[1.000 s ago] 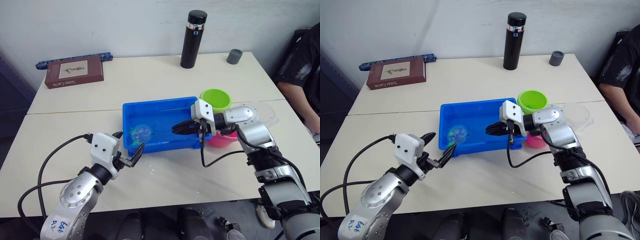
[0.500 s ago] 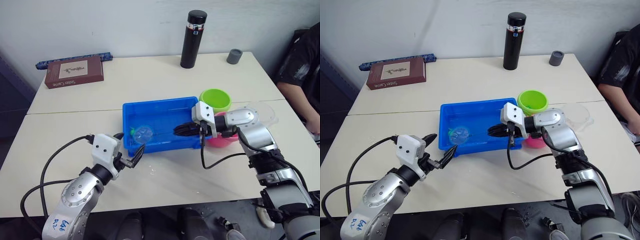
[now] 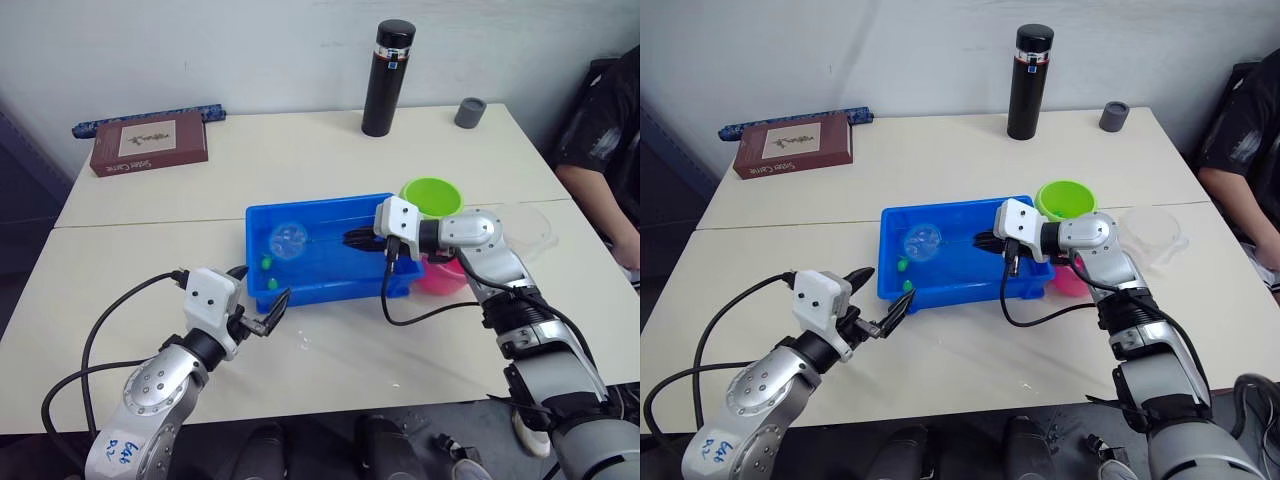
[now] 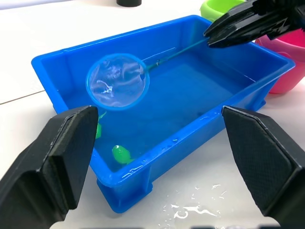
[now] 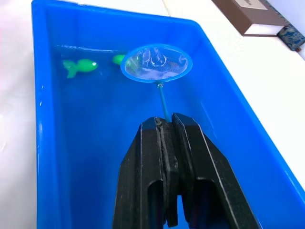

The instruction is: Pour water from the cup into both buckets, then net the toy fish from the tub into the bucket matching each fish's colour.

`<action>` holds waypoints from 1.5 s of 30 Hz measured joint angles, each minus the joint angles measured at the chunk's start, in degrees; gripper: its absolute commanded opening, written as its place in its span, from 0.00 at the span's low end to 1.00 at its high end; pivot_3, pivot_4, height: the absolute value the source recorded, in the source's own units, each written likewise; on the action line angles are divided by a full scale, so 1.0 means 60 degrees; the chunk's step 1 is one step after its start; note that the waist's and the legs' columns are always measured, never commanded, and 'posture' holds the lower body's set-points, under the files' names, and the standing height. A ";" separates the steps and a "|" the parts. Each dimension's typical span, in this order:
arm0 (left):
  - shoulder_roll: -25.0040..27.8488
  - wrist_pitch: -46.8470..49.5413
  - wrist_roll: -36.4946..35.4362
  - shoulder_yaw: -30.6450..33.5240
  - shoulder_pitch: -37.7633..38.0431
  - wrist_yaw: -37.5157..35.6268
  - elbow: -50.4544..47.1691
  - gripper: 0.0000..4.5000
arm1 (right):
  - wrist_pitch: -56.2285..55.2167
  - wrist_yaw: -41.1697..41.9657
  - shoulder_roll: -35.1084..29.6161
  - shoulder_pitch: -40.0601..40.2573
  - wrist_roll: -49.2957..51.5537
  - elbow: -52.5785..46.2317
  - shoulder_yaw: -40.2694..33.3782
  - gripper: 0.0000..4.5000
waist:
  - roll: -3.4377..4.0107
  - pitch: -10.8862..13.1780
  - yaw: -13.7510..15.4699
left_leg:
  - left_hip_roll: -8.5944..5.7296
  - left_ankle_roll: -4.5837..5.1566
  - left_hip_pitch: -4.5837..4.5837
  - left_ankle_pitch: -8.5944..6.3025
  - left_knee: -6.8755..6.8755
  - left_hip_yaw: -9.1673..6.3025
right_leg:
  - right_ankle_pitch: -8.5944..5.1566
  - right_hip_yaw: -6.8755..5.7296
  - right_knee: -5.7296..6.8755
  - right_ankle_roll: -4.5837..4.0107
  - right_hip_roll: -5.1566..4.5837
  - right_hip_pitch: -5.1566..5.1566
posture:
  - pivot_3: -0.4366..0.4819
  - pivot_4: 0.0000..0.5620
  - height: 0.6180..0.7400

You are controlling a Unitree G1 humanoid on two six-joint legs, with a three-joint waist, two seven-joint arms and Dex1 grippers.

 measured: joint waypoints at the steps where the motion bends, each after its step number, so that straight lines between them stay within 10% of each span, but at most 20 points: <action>1: -0.0007 0.0000 0.0000 -0.0013 -0.0001 0.0007 0.0002 0.99 | -0.0177 0.0064 -0.0018 0.0013 -0.0062 0.0065 0.0015 0.00 | 0.0000 0.0000 0.0000 | 0.0000 0.0000 0.0000 0.0000 0.0000 0.0001 | 0.0000 0.0000 0.0001 0.0000 0.0000 0.0000 | 0.48 0.27 1.00; 45: -0.0285 -0.0017 0.0184 -0.0224 -0.0008 0.0244 0.0038 0.99 | -0.1095 0.1015 0.0477 0.0263 -0.0546 0.0806 0.0338 0.00 | 0.0000 0.0000 -0.0005 | 0.0003 -0.0004 0.0004 0.0002 0.0000 0.0004 | 0.0000 0.0000 0.0003 0.0000 0.0000 0.0001 | 0.48 0.27 1.00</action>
